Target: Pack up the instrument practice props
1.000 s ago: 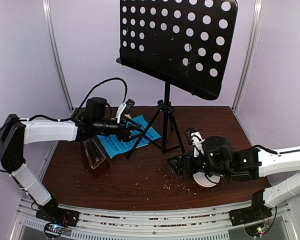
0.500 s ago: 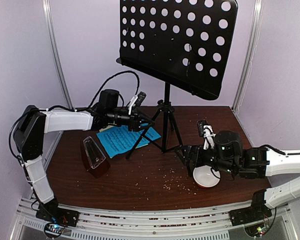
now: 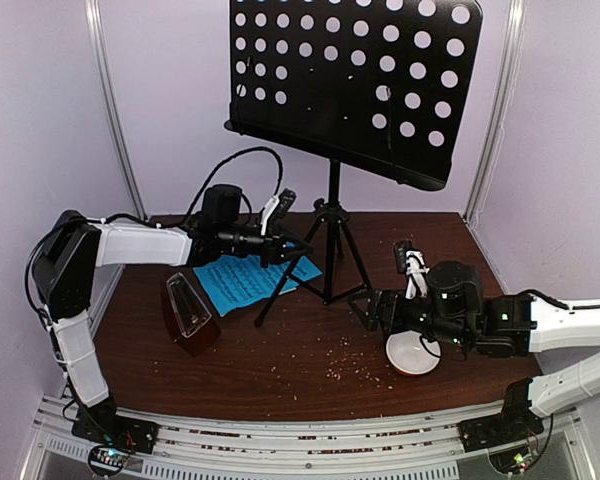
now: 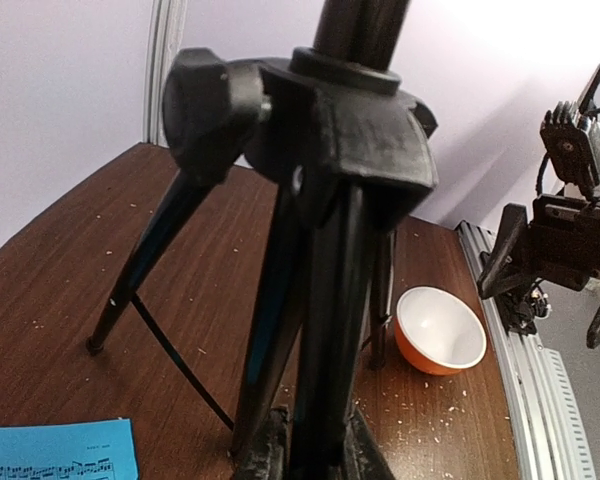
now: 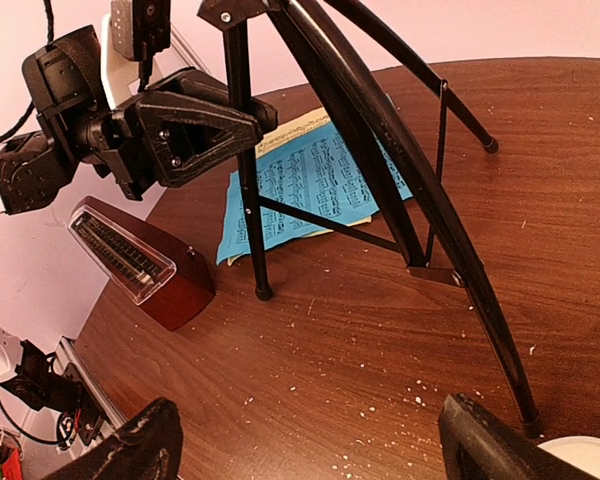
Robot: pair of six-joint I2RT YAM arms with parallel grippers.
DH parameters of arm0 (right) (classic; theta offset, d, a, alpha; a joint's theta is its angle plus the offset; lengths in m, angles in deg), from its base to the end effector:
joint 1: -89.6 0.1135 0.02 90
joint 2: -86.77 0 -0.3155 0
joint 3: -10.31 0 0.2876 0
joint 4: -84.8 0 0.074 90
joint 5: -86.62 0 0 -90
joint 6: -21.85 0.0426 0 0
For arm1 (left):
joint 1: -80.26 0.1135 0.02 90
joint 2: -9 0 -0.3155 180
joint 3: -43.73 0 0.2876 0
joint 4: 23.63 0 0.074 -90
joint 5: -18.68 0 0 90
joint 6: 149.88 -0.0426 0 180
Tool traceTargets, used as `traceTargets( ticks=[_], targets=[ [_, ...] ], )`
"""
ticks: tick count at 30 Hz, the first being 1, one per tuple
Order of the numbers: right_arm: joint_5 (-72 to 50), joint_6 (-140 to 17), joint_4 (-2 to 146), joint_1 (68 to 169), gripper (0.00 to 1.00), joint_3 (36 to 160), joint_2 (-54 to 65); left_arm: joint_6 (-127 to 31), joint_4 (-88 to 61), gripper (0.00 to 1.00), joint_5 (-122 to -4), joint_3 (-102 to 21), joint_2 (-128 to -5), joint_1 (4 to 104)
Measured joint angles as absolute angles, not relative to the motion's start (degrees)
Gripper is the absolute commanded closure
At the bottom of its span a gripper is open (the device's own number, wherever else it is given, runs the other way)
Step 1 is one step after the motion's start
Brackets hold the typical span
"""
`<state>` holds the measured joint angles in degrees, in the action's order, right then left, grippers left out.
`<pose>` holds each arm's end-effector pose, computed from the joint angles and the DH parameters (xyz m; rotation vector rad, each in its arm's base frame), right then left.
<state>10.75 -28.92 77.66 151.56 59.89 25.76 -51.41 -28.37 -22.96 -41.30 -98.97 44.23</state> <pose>0.1306 0.2231 0.2958 -0.2191 1.9928 0.9522 0.3690 -0.3077 0.2696 1.0504 1.6950 -1.3079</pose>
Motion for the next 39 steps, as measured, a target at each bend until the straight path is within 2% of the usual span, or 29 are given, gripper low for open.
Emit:
traceTargets(
  ticks=[7, 12, 21, 26, 30, 31, 32, 33, 36, 38, 39],
  targets=[
    [10.9, -28.9, 77.7, 151.5, 0.09, 59.9, 25.7, -50.5, -33.0, 1.00, -31.8, -32.9, -92.8, 42.9],
    [11.8, -28.7, 77.7, 151.5, 0.09, 59.9, 25.7, -47.3, -35.2, 1.00, -44.4, -26.8, -87.5, 38.4],
    [14.2, -27.0, 77.6, 151.3, 0.09, 59.1, 25.7, -34.5, -38.0, 1.00, -73.3, -24.3, -85.9, 23.6],
    [15.6, -26.0, 77.4, 151.3, 0.09, 58.1, 26.9, -29.9, -38.1, 1.00, -84.6, -24.2, -85.9, 17.8],
    [16.6, -25.4, 77.4, 151.3, 0.09, 57.3, 28.4, -26.6, -38.2, 1.00, -88.8, -24.2, -86.2, 15.5],
    [17.0, -25.1, 77.4, 151.3, 0.09, 57.1, 28.7, -26.0, -38.5, 0.95, -89.2, -24.2, -86.3, 15.2],
    [17.1, -25.0, 77.4, 151.2, 0.09, 57.0, 28.8, -25.8, -38.6, 0.85, -89.3, -24.2, -86.4, 15.2],
    [17.2, -24.8, 77.4, 151.2, 0.09, 56.9, 29.0, -25.7, -38.7, 0.69, -89.3, -24.2, -86.4, 15.2],
    [17.5, -24.6, 77.4, 151.2, 0.09, 56.9, 29.3, -24.8, -39.7, 0.40, -89.2, -24.0, -86.5, 15.2],
    [17.7, -24.4, 77.4, 151.2, 0.09, 56.9, 29.5, -24.5, -41.7, 0.26, -89.1, -22.6, -86.0, 15.2],
    [17.9, -24.4, 77.4, 151.2, 0.09, 56.9, 29.6, -24.8, -42.5, 0.23, -89.0, -21.3, -85.3, 15.2]
  ],
)
